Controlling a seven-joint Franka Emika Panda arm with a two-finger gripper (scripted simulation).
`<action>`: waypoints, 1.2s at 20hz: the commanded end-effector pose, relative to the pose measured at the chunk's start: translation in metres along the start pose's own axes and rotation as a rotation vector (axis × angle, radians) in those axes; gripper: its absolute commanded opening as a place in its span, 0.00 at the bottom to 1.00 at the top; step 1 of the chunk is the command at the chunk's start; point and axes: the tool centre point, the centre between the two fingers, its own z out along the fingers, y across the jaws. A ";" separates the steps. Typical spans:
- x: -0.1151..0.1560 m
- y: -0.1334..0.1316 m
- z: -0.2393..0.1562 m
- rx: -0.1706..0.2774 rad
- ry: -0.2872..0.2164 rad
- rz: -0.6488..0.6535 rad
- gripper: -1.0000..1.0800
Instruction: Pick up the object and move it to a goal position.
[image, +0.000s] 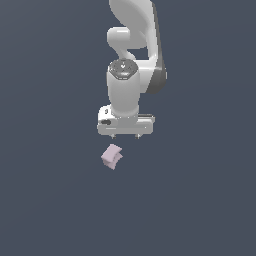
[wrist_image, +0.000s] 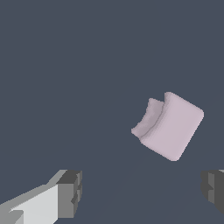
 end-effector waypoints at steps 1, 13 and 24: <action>0.000 0.000 0.000 0.000 0.000 0.000 0.96; 0.010 -0.003 -0.017 0.015 0.040 -0.021 0.96; 0.015 0.012 0.001 0.014 0.029 0.109 0.96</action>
